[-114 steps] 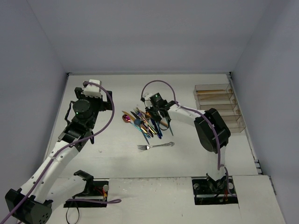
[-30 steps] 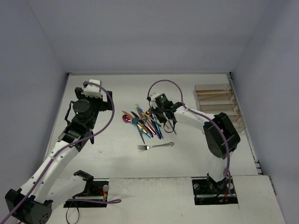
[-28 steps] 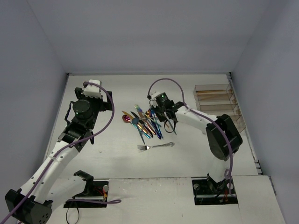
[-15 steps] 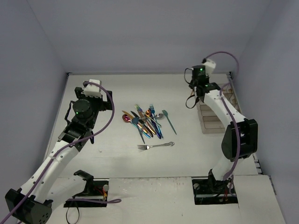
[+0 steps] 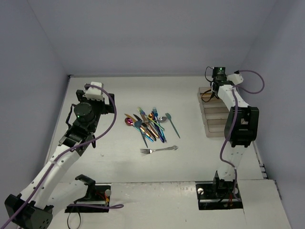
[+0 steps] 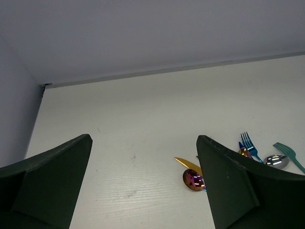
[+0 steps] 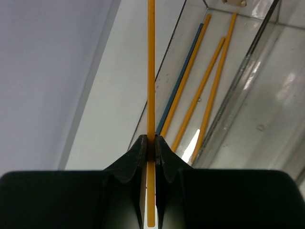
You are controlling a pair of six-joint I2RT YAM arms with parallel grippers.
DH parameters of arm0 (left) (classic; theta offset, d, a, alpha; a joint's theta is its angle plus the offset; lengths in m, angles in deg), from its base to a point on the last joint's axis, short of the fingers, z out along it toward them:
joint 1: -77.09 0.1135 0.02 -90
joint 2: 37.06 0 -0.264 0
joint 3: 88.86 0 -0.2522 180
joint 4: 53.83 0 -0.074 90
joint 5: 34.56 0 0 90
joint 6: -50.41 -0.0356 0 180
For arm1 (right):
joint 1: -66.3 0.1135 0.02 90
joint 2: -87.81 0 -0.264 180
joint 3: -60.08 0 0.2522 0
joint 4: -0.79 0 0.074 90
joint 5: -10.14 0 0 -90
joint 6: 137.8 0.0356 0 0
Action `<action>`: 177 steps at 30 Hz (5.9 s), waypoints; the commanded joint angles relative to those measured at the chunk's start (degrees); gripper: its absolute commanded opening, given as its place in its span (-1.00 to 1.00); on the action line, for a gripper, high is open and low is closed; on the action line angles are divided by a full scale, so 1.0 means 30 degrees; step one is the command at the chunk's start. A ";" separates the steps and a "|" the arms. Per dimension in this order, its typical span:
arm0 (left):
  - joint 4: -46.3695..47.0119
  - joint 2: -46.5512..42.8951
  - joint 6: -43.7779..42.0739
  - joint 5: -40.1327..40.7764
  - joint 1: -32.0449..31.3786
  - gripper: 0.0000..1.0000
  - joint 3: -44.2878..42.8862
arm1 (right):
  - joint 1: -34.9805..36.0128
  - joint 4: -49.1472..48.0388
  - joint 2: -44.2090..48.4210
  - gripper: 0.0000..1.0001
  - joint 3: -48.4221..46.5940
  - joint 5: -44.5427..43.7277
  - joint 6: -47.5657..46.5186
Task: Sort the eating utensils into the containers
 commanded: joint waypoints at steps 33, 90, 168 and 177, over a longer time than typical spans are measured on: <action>0.1151 -0.0066 -0.0125 -0.0178 -0.0193 0.80 -0.0298 | 0.0218 -0.0663 0.1571 -0.28 0.0291 0.0613 -0.0387; 0.0975 0.0103 -0.0214 -0.0150 -0.0193 0.80 -0.0409 | 1.5174 0.0216 0.0698 -0.76 0.5383 0.6389 -2.0832; 0.0653 0.0233 -0.0307 -0.0105 -0.0193 0.80 -0.0657 | 0.1858 -0.0077 0.4294 -0.18 0.1009 0.7869 -1.1427; 0.0477 0.0367 -0.1047 0.0333 -0.0163 0.80 -0.0774 | 1.1493 0.0624 0.7668 -0.02 0.8336 0.9207 -1.9504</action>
